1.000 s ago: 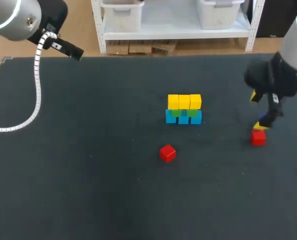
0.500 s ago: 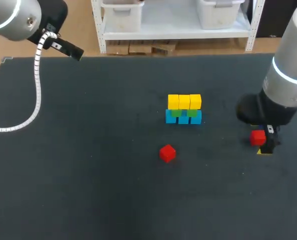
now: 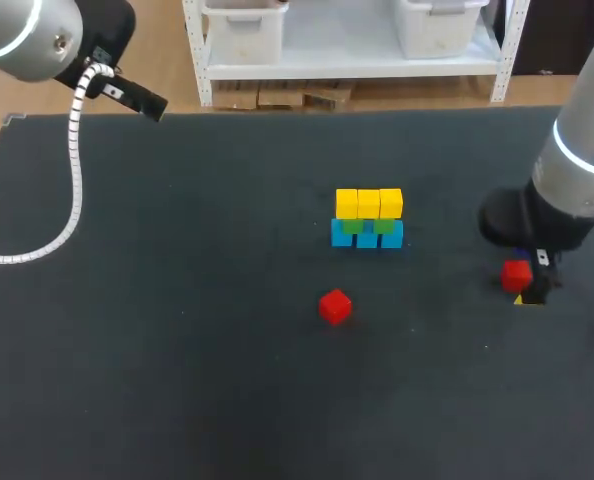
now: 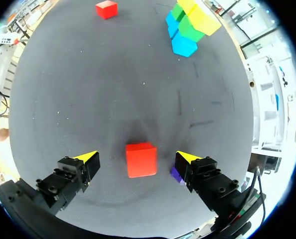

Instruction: Place the blue cubes, place green cubes on the blue cubes, place the yellow cubes on the green cubes, then place the red cubes on the yellow cubes, and place purple cube on the red cubes.

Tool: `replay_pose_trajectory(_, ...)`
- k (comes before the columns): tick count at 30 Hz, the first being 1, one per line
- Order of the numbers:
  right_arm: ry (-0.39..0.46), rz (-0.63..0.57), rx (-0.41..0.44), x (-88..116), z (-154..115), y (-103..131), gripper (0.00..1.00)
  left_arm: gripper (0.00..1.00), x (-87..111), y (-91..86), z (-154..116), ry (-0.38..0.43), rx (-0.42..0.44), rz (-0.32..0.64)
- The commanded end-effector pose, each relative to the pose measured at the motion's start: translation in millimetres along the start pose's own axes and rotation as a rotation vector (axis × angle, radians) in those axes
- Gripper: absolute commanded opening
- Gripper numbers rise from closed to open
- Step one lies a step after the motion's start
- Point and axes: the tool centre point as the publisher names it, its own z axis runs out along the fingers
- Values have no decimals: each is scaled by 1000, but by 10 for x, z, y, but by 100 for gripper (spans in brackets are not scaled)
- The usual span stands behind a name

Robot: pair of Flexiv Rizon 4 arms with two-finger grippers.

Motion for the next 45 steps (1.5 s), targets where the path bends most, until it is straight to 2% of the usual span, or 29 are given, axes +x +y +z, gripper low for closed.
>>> replay_pose_trajectory(1, 0, -8, -27, -24, 26, -119, 100, 100, -5, 11, 10, -1, 3, 1)
replay_pose_trajectory(3, 3, -16, -38, -26, 32, -139, 100, 100, -5, 11, 10, -1, 3, 1)
replay_pose_trajectory(4, 7, -20, -42, -26, 40, -148, 60, 100, -5, 11, 10, -1, 3, 1)
replay_pose_trajectory(5, 10, -19, -47, -22, 50, -160, 32, 100, -5, 11, 10, -1, 3, 1)
replay_pose_trajectory(6, 5, -15, -55, -18, 56, -168, 9, 100, -5, 11, 10, -1, 3, 1)
replay_pose_trajectory(7, -5, -12, -64, -18, 59, -167, 0, 100, -5, 11, 10, -1, 3, 1)
replay_pose_trajectory(21, -7, -24, -101, -61, -9, -196, 0, 100, -5, 11, 10, -1, 3, 1)
replay_pose_trajectory(23, -29, 25, -113, -77, -111, -257, 0, 100, -5, 11, 10, -1, 3, 1)
replay_pose_trajectory(26, -18, 63, -133, -146, -298, -317, 0, 100, -5, 11, 10, -1, 3, 1)
replay_pose_trajectory(28, 34, 94, -97, -193, -418, -376, 0, 100, -5, 11, 10, -1, 3, 1)
replay_pose_trajectory(31, 24, 116, -61, -295, -654, -444, 0, 100, -5, 11, 10, -1, 3, 1)
replay_pose_trajectory(39, 41, 130, -44, -605, -1119, -582, 0, 100, -5, 11, 10, -1, 3, 1)
replay_pose_trajectory(42, 2, 88, -32, -741, -1255, -634, 0, 100, -5, 11, 10, -1, 3, 1)
replay_pose_trajectory(45, 3, 57, -28, -881, -1324, -697, 0, 100, -5, 11, 10, -1, 3, 1)
